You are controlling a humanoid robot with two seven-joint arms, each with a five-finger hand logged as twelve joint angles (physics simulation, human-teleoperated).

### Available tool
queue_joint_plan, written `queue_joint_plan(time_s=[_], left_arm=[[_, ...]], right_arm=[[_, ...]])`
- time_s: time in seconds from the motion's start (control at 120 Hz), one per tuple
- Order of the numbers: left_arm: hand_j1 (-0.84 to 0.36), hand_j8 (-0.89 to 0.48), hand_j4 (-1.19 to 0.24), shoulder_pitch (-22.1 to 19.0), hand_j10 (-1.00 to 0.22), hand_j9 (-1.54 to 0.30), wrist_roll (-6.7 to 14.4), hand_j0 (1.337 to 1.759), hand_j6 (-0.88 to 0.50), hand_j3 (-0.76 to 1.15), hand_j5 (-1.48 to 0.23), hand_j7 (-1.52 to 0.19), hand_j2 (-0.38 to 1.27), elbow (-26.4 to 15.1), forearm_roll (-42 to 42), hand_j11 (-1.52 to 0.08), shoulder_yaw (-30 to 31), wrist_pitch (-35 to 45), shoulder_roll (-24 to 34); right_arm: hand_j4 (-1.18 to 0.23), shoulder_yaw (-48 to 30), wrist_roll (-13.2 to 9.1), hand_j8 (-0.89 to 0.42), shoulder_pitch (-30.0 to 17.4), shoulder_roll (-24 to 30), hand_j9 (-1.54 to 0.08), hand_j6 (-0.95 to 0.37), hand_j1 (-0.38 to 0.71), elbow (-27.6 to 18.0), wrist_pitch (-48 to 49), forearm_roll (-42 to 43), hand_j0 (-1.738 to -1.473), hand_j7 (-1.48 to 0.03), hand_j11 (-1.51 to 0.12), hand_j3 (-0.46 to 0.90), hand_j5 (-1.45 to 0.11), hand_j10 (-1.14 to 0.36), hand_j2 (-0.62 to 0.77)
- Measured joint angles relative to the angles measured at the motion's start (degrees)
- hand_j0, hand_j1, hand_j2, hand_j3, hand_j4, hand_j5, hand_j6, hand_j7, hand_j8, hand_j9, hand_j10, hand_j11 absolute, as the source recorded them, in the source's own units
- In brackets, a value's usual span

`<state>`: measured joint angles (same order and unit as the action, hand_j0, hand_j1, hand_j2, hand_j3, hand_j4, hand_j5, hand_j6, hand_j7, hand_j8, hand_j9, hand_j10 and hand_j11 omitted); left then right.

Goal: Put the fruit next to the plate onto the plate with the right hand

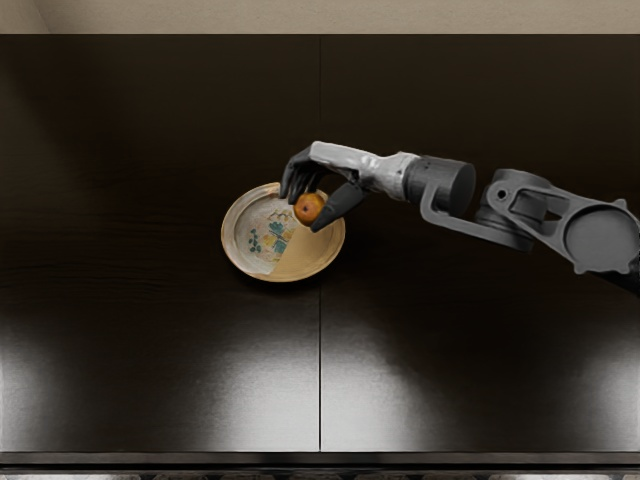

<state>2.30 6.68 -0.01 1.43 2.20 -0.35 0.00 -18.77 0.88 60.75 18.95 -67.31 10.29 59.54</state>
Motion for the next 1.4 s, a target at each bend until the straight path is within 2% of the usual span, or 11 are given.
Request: queue_joint_plan(time_s=[0.425,0.542,0.583,0.7,0.825,0.975,1.217,1.4], left_arm=[[0.35,0.0,0.0,0.03,0.0,0.0,0.0,1.658,0.0,0.0,0.0,0.0,0.0,0.0,-0.01,0.0,0.0,0.0,0.0],[0.35,0.0,0.0,0.01,0.0,0.0,0.0,1.658,0.0,0.0,0.0,0.0,0.0,0.0,0.0,0.0,0.0,0.0,0.0],[0.35,0.0,0.0,0.06,0.0,0.0,0.0,1.658,0.0,0.0,0.0,0.0,0.0,0.0,0.0,0.0,0.0,0.0,0.0],[0.35,0.0,0.0,-0.01,0.0,0.0,0.0,1.658,0.0,0.0,0.0,0.0,0.0,0.0,-0.01,0.0,0.0,0.0,0.0],[0.35,0.0,0.0,0.07,0.0,0.0,0.0,1.658,0.0,0.0,0.0,0.0,0.0,0.0,-0.02,0.0,0.0,0.0,0.0],[0.35,0.0,0.0,0.01,0.0,0.0,0.0,1.658,0.0,0.0,0.0,0.0,0.0,0.0,-0.02,0.0,0.0,0.0,0.0],[0.35,0.0,0.0,0.17,0.0,0.0,0.0,1.658,0.0,0.0,0.0,0.0,0.0,0.0,-0.01,0.0,0.03,0.0,0.0],[0.35,0.0,0.0,0.07,0.0,0.0,0.0,1.658,0.0,0.0,0.0,0.0,0.0,0.0,-0.02,0.0,0.07,0.0,0.0]], right_arm=[[-0.63,0.42,-0.03,-0.46,-1.56,-1.08,-0.85,-0.64,0.26,0.08,-0.05,0.14,-1.657,-0.84,-0.84,0.0,-0.86,-0.43,0.19],[-0.6,0.37,-0.04,-0.47,-1.59,-1.25,-0.8,-0.61,0.25,0.08,-0.08,0.06,-1.657,-0.79,-0.79,0.0,-0.81,-0.44,0.15],[-0.54,0.17,-0.03,-0.43,-1.72,-1.46,-0.72,-0.54,0.2,0.08,-0.44,0.0,-1.657,-0.71,-0.71,0.0,-0.72,-0.41,0.11],[-0.31,-0.1,-0.04,-0.25,-2.67,-2.02,-0.41,-0.31,-0.04,0.03,-4.94,-0.08,-1.658,-0.4,-0.41,0.0,-0.41,-0.23,0.06],[-0.17,-0.23,-0.02,-0.13,-2.82,-1.74,-0.22,-0.17,-0.18,-0.06,-6.16,-0.74,-1.658,-0.22,-0.22,0.0,-0.22,-0.13,0.04],[-0.08,-0.38,-0.01,-0.07,-1.14,3.65,-0.11,-0.08,-0.27,-0.09,0.03,-7.63,-1.658,-0.11,-0.11,0.0,-0.11,-0.06,0.02],[-0.03,-2.64,0.12,-0.02,-0.54,16.34,-0.03,-0.03,-0.33,-0.1,19.11,-22.79,-1.658,-0.03,-0.03,0.0,-0.03,-0.02,0.01],[-0.01,-2.95,0.56,-0.01,-1.35,26.11,-0.01,-0.01,-0.34,-0.01,23.75,-32.59,-1.658,-0.01,-0.01,0.0,-0.01,-0.01,0.0]])
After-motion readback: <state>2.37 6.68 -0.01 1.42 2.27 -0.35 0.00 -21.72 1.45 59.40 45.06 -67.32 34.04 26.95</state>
